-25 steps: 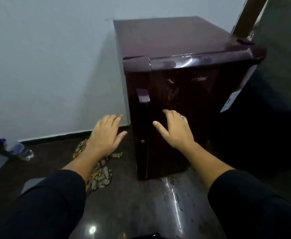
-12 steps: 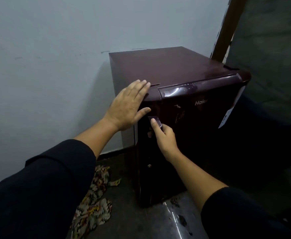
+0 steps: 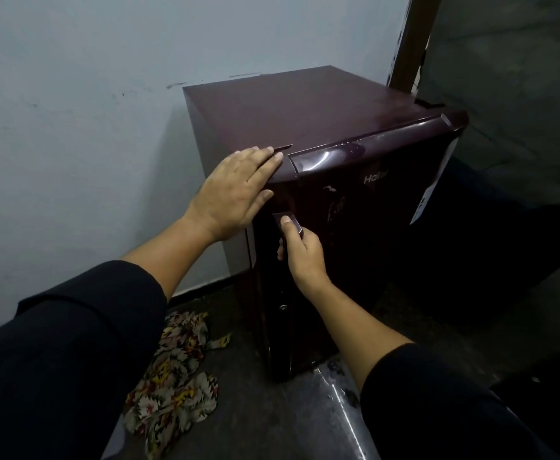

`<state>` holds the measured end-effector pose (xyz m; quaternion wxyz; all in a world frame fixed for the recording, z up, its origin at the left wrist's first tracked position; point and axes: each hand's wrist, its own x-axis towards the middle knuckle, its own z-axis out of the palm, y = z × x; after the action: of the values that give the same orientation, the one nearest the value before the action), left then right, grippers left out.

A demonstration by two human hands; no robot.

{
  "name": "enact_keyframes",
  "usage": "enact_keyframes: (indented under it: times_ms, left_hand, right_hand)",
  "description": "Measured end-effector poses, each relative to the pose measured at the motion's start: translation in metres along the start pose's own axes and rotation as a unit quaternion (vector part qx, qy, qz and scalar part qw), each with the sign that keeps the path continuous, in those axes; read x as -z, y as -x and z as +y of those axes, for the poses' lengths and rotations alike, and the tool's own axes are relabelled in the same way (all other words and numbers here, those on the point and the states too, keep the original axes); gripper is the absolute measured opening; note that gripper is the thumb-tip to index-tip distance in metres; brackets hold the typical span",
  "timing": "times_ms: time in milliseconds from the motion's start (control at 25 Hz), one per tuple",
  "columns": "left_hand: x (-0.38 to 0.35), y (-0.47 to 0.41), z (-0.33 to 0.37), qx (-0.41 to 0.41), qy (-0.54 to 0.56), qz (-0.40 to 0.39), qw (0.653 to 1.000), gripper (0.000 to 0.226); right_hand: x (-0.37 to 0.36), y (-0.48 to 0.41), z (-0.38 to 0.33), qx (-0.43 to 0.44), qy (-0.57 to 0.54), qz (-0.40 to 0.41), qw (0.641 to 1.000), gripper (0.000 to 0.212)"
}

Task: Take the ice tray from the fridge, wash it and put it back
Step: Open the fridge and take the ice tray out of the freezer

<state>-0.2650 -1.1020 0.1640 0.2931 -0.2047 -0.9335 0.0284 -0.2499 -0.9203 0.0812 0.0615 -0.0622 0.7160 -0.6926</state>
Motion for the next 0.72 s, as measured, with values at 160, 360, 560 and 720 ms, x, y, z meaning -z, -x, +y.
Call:
enact_keyframes:
  times_ms: [160, 360, 560, 720]
  left_hand:
    - [0.017, 0.006, 0.031, -0.012, 0.007, -0.011, 1.000, 0.061]
    - [0.042, 0.019, 0.127, -0.032, 0.028, 0.045, 0.998, 0.056]
    - [0.056, 0.009, 0.241, -0.053, 0.074, 0.095, 0.991, 0.052]
    - [0.056, -0.014, 0.320, -0.071, 0.135, 0.118, 0.981, 0.047]
  right_hand:
    - [0.022, 0.022, 0.002, 0.006, -0.017, 0.014, 1.000, 0.042]
    - [0.093, 0.077, 0.011, 0.036, -0.034, 0.043, 0.998, 0.047]
    - [0.194, 0.121, 0.019, 0.067, -0.036, 0.091, 0.993, 0.056]
    - [0.273, 0.144, 0.014, 0.084, -0.049, 0.130, 0.987, 0.035]
